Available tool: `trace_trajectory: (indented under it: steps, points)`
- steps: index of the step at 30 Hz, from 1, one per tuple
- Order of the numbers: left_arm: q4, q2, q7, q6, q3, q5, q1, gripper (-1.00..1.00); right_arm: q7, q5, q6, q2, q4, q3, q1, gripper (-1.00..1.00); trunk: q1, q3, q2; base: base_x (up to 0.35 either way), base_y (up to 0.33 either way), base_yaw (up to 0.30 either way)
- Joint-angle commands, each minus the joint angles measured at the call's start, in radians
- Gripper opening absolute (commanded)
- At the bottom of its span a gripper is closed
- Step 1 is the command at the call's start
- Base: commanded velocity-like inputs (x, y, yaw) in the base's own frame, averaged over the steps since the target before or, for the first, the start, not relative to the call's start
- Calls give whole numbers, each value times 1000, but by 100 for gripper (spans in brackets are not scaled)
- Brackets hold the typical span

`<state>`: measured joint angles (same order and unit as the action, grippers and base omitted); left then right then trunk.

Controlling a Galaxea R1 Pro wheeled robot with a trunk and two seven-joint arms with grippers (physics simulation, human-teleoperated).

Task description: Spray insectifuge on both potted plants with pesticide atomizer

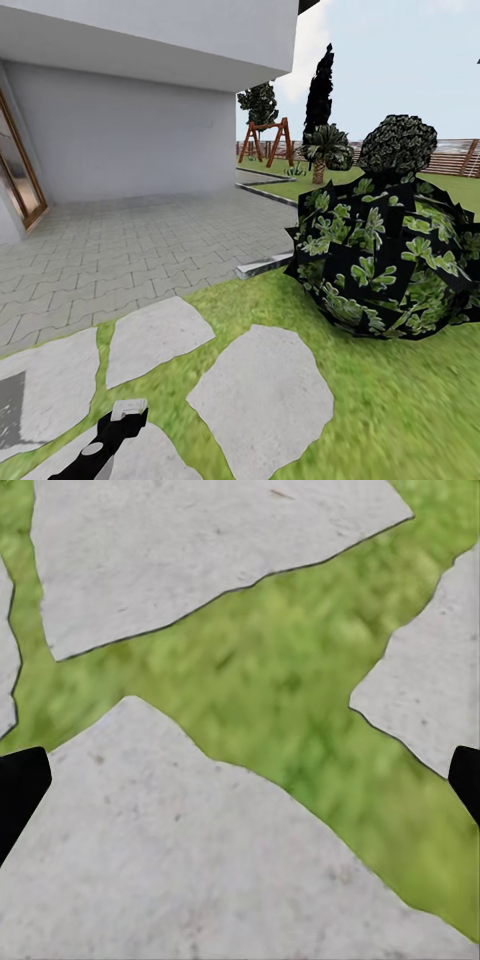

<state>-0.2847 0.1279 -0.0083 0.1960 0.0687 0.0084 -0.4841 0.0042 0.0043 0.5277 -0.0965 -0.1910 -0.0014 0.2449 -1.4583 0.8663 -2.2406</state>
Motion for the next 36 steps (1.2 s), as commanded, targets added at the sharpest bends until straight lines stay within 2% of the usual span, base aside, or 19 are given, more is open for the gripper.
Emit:
trace_trajectory:
  steps: [1,10,36]
  points:
    - [1,0,-1,4,3,1,-1,100,0,1,3,0,1,0,1,100,0,1,0,15,-5,0]
    - [1,-1,-1,6,3,1,-1,100,0,1,3,0,1,0,1,100,0,1,0,60,-1,0]
    - [1,-1,-1,6,3,1,-1,100,0,0,3,0,1,0,1,100,0,1,0,329,0,0]
